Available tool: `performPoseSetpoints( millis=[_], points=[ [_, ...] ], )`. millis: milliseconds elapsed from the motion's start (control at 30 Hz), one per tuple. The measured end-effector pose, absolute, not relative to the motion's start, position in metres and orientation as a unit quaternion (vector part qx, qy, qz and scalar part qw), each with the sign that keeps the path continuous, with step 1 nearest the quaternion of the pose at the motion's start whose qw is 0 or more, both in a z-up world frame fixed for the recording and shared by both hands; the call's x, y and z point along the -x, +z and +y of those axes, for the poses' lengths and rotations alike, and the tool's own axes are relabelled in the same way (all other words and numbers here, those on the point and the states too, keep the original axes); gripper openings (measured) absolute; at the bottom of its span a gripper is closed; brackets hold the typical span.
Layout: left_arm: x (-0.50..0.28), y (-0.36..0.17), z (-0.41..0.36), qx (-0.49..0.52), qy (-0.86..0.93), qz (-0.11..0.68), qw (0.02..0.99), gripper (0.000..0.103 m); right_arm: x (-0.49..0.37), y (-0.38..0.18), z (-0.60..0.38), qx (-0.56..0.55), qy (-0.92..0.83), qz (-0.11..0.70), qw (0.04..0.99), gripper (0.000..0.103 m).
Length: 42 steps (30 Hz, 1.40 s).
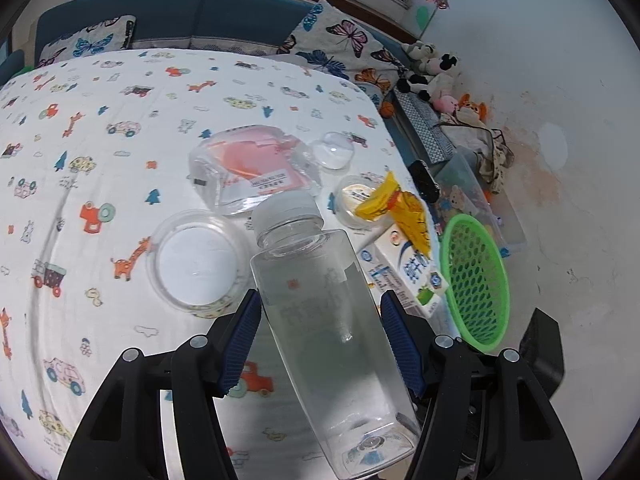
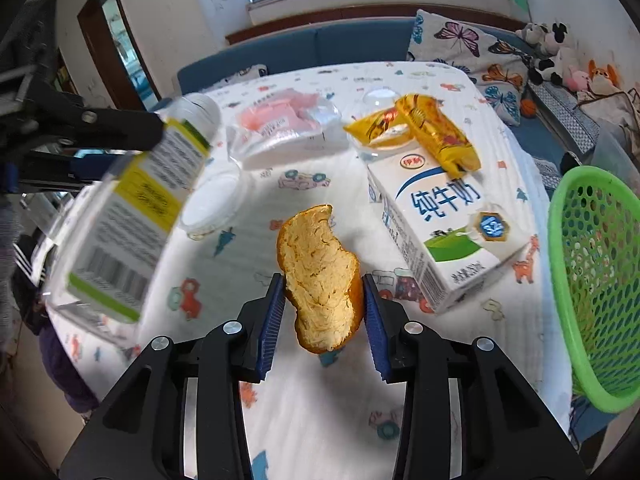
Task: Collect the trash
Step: 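Carry the bottle and bread slice over the green basket with both grippers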
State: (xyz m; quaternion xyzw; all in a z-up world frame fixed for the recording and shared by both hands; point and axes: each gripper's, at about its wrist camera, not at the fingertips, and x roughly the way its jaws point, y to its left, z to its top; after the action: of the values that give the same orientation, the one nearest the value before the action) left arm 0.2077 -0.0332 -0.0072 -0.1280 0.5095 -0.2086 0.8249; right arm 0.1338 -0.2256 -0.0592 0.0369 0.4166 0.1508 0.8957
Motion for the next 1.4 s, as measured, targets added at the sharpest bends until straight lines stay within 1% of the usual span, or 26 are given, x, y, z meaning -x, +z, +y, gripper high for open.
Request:
performPoseSetpoints(
  millis=[267,400,567,733,800,967,1000,1133,1167,1267,1400],
  points=[
    [-0.207,0.008,-0.068,0.116,-0.241,0.5,0.824,0.06,-0.114,-0.028,-0.274,-0.068,0.132,0.393,0.907,0.039],
    [-0.209,0.016,-0.091,0.107,-0.259,0.496,0.822,0.06,-0.108,-0.019,-0.323,-0.072,0.078,0.388,0.915,0.039],
    [-0.211,0.025,-0.127,0.094,-0.285,0.493,0.817,0.06,-0.107,-0.026,-0.384,-0.084,0.006,0.398,0.914,0.039],
    [-0.213,0.033,-0.165,0.081,-0.312,0.49,0.81,0.06,-0.108,-0.046,-0.448,-0.101,-0.068,0.42,0.899,0.039],
    [-0.214,0.036,-0.179,0.075,-0.32,0.488,0.809,0.059,-0.109,-0.056,-0.466,-0.11,-0.087,0.426,0.894,0.042],
    [-0.219,0.041,-0.214,0.058,-0.339,0.487,0.803,0.059,-0.107,-0.07,-0.497,-0.136,-0.109,0.429,0.886,0.044],
    [-0.22,0.041,-0.221,0.055,-0.34,0.487,0.802,0.059,-0.105,-0.071,-0.501,-0.139,-0.113,0.426,0.887,0.047],
    [-0.224,0.042,-0.245,0.047,-0.354,0.485,0.798,0.059,-0.098,-0.065,-0.506,-0.142,-0.115,0.414,0.892,0.051],
    [-0.224,0.042,-0.25,0.046,-0.357,0.485,0.797,0.059,-0.097,-0.063,-0.505,-0.14,-0.116,0.412,0.893,0.054],
    [-0.223,0.04,-0.271,0.036,-0.369,0.487,0.791,0.059,-0.088,-0.054,-0.504,-0.129,-0.12,0.4,0.899,0.055],
    [-0.221,0.035,-0.304,0.018,-0.383,0.485,0.786,0.059,-0.075,-0.044,-0.506,-0.126,-0.119,0.387,0.906,0.058]
  ],
)
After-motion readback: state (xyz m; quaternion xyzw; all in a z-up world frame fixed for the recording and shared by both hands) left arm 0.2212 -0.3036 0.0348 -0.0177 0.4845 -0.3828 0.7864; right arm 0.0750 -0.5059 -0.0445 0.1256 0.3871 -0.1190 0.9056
